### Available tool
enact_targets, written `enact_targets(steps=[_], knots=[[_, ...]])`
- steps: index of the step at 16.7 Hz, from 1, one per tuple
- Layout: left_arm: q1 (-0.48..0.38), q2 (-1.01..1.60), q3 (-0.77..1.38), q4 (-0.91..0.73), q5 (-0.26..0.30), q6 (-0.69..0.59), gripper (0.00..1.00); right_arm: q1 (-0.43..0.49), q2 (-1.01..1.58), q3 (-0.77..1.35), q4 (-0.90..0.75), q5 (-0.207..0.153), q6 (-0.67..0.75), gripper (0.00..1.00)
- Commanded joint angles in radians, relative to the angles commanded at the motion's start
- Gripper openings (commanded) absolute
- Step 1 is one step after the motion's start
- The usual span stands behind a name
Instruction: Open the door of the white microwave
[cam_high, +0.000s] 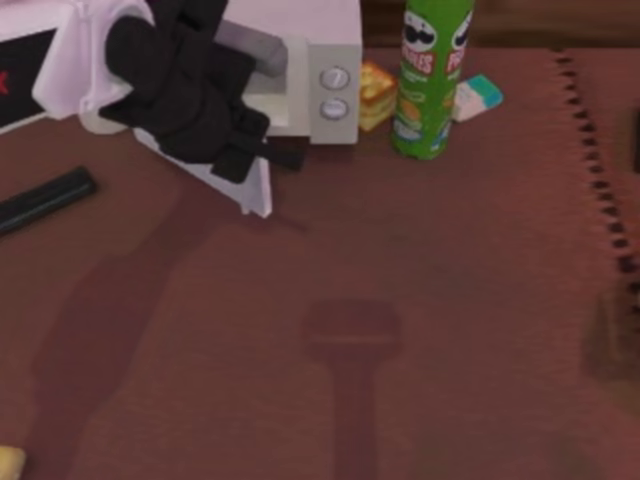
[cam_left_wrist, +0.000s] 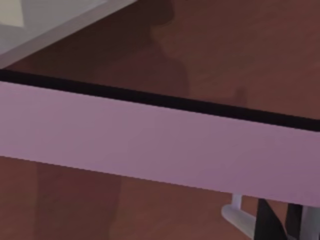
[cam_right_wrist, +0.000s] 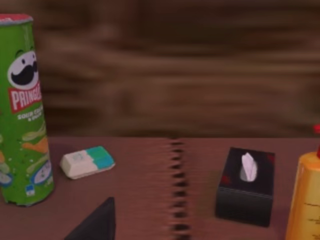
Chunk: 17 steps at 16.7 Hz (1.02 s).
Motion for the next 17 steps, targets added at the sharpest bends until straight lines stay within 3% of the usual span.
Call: enact_targets(steps=[7, 17], knots=[[0.057, -0.058, -0.069, -0.004, 0.077, 0.149, 0.0, 0.0, 0.0, 0.0, 0.0, 0.0, 0.0, 1.0], [0.059, -0.063, -0.07, -0.001, 0.081, 0.156, 0.0, 0.0, 0.0, 0.0, 0.0, 0.0, 0.0, 1.0]])
